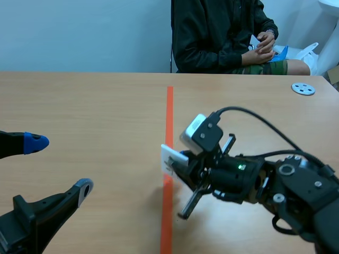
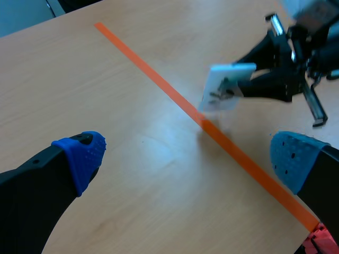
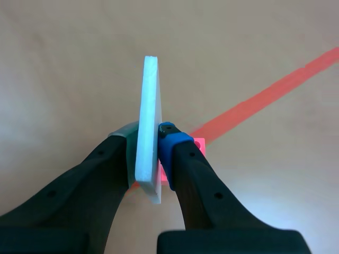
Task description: Sort the leaf by its shape. The table is split by an orange tape line. A compound leaf with several leaflets goes to the left side, a simple leaf with one blade goes to the right side. Return to the home posture when a red brick is placed on the table.
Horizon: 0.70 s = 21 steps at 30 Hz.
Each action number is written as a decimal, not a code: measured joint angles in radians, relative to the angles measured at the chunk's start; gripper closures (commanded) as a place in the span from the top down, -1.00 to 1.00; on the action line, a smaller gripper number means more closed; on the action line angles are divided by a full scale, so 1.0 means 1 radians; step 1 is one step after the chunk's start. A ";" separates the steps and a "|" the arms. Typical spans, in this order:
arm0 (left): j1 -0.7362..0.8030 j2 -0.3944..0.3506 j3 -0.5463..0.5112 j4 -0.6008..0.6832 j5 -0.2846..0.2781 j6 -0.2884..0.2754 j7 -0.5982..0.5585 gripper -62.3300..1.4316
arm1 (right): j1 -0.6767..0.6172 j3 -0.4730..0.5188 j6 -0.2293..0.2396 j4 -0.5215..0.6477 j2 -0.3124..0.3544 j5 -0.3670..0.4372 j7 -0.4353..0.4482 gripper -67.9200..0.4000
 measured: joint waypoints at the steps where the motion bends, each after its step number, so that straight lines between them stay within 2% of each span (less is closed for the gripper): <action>1: 0.000 0.000 0.000 0.000 0.000 0.000 0.000 1.00 | -0.004 0.029 0.000 0.034 0.008 0.000 -0.012 -0.95; 4: 0.000 0.000 0.000 0.000 0.000 0.000 -0.001 1.00 | -0.027 0.132 0.000 0.114 0.028 0.021 -0.034 -0.95; 11: 0.000 0.000 0.000 0.000 0.000 0.000 -0.004 1.00 | -0.089 0.385 0.007 0.143 0.058 0.283 -0.109 -0.95; 16: 0.000 0.000 0.000 0.000 0.000 0.000 -0.004 1.00 | -0.090 0.563 0.005 0.143 0.057 0.409 -0.211 -0.95; 17: 0.000 0.000 0.000 0.000 0.000 0.000 -0.004 1.00 | -0.089 0.592 -0.004 0.143 0.057 0.421 -0.225 -0.95; 21: 0.000 0.000 0.000 0.000 0.000 0.000 -0.004 1.00 | -0.089 0.654 -0.103 0.139 0.060 0.447 -0.255 -0.95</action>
